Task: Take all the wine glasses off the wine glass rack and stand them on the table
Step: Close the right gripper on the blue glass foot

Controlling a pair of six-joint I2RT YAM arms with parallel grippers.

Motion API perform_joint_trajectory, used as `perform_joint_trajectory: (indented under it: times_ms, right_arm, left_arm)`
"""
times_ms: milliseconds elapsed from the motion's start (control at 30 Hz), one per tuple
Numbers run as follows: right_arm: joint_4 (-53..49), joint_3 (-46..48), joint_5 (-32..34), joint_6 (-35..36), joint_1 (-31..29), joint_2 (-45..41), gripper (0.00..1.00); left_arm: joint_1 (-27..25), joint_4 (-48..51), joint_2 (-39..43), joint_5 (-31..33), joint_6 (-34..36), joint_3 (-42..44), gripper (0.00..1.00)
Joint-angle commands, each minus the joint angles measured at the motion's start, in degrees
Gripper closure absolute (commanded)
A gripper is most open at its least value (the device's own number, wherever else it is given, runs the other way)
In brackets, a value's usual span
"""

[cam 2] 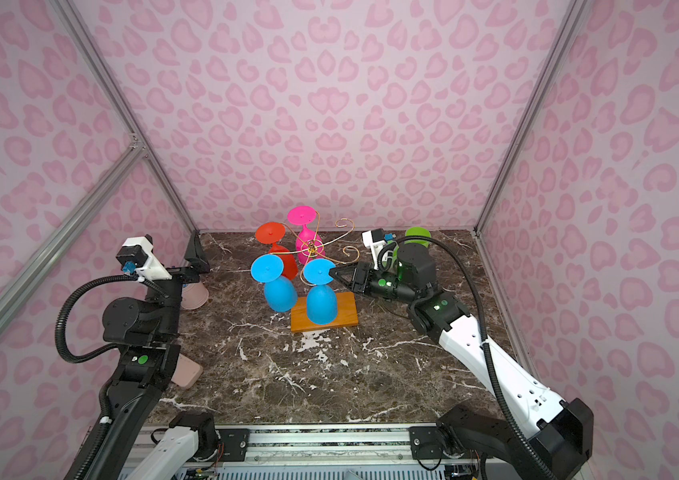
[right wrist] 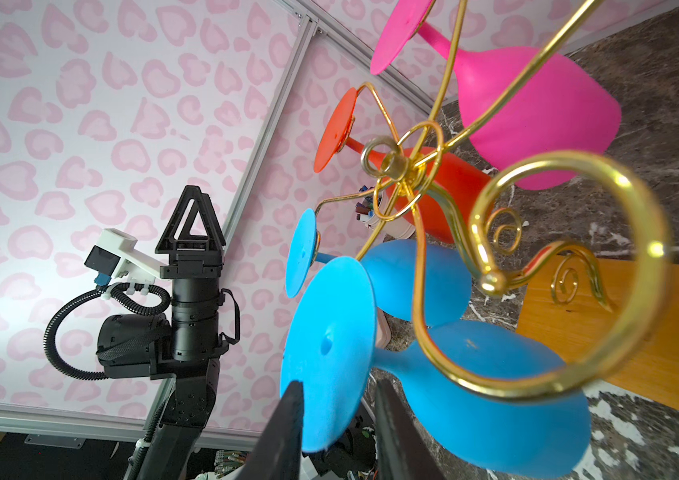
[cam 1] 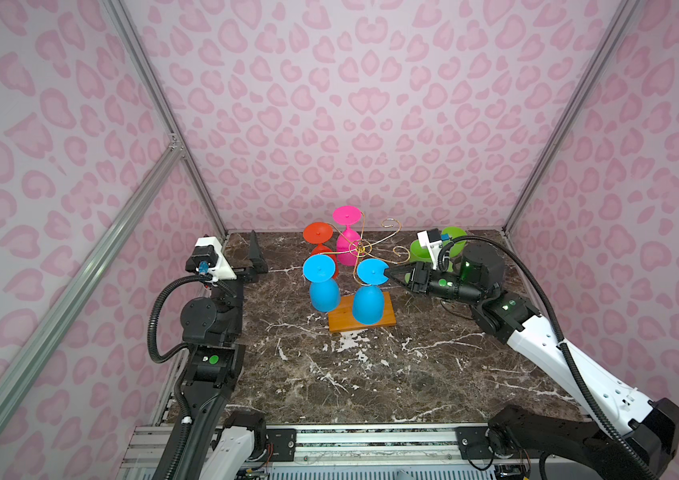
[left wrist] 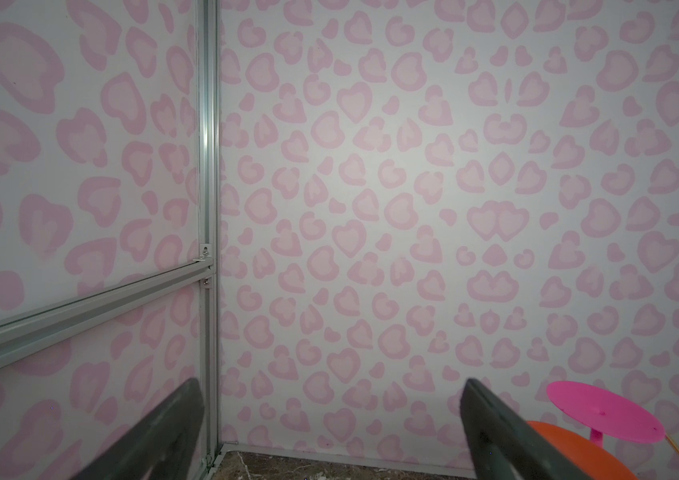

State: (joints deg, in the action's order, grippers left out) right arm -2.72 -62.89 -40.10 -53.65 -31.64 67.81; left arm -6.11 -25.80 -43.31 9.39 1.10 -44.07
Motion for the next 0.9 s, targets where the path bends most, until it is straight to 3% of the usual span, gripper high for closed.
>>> perform_joint_trajectory:
  times_ms: [0, 333, 867]
  right_arm:
    - [2.88, -0.12, 0.33, -1.02, -0.46, 0.61, 0.72]
    - [4.81, 0.39, 0.9, -2.64, -0.79, 0.88, 0.87]
    - [11.5, 3.5, 0.46, -9.32, -0.9, 1.17, 1.0]
  left_arm:
    - [0.1, -1.14, 0.18, -0.15, 0.08, 0.13, 0.03]
    - [0.06, -1.04, 0.33, -0.25, 0.08, 0.13, 0.03]
    - [0.06, -1.09, 0.46, -0.3, 0.13, 0.12, 0.03]
